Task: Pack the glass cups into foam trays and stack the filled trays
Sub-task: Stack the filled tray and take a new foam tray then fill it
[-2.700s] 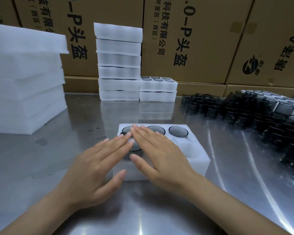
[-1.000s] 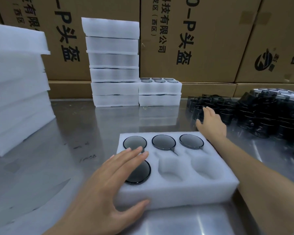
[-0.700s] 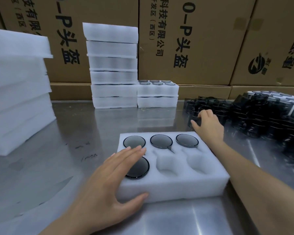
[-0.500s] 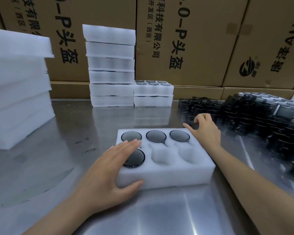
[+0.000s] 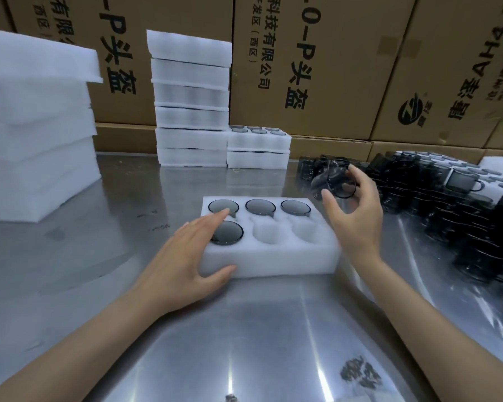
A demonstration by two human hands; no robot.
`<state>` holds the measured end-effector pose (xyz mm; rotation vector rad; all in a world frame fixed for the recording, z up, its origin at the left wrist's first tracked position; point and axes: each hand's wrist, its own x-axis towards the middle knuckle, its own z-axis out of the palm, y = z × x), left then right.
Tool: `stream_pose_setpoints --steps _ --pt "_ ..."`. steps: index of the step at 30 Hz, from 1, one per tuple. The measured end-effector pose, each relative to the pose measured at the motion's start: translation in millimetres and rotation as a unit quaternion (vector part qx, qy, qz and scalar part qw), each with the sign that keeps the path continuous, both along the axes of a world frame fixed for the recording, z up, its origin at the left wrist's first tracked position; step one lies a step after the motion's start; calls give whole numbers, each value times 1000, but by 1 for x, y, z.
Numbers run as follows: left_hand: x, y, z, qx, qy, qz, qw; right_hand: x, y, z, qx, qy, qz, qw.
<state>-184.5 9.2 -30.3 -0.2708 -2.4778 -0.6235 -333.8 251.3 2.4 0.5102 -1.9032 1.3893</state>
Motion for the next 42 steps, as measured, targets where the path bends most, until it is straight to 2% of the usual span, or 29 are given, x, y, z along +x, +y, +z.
stream_pose_setpoints --steps 2,5,9,11,16,22,31,37,42 --pt "0 0 0 -4 -4 4 1000 15 -9 9 24 46 52 997" --pt "0 -1 -1 -3 -8 6 1000 35 -22 10 118 84 112 983" --pt "-1 -1 -1 -7 -3 5 1000 48 -31 0 266 54 141 952" --pt "-2 -2 -1 -10 -1 5 1000 50 -30 -1 295 44 141 944" --pt "-2 -2 -2 -12 -6 1 1000 50 -29 1 287 14 183 940" --pt "-2 -2 -1 -20 -2 -6 1000 50 -29 -1 287 8 176 942" --pt "-1 12 7 -144 65 5 987 52 -20 10 309 8 161 937" --pt "0 44 10 -251 129 -39 959 50 -18 10 347 5 194 918" --pt "2 45 8 -283 142 -41 948 48 -21 5 333 1 185 924"
